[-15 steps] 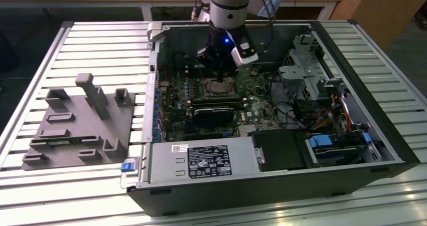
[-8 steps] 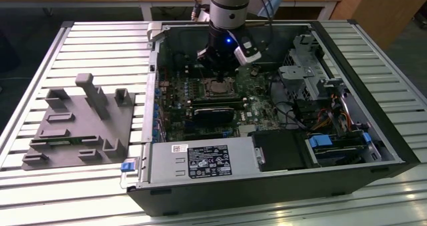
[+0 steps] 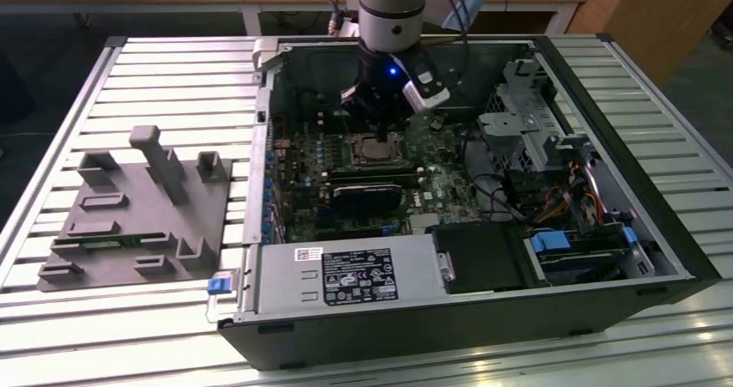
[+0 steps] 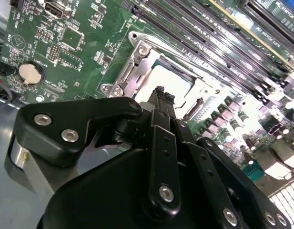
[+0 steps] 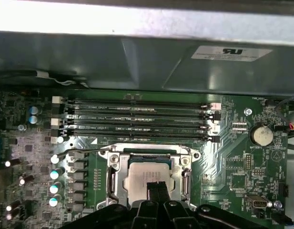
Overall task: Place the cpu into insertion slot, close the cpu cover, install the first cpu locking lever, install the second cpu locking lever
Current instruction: 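Close the cpu cover, then install the first cpu locking lever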
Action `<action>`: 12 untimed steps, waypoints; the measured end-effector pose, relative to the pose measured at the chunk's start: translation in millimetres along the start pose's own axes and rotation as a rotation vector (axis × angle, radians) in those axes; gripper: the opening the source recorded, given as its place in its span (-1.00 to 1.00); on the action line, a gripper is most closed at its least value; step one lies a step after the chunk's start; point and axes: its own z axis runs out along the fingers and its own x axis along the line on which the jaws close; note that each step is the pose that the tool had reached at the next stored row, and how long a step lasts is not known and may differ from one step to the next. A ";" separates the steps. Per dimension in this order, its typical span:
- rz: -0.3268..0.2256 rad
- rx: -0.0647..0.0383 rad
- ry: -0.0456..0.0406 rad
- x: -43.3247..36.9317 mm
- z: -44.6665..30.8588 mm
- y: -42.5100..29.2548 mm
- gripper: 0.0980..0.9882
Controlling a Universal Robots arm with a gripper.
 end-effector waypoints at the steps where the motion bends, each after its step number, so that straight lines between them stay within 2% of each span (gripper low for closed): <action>1: 0.000 0.000 0.0000 0.1 0.3 -0.1 -0.98; 12: 0.000 0.000 0.0000 0.1 1.0 -0.2 -0.98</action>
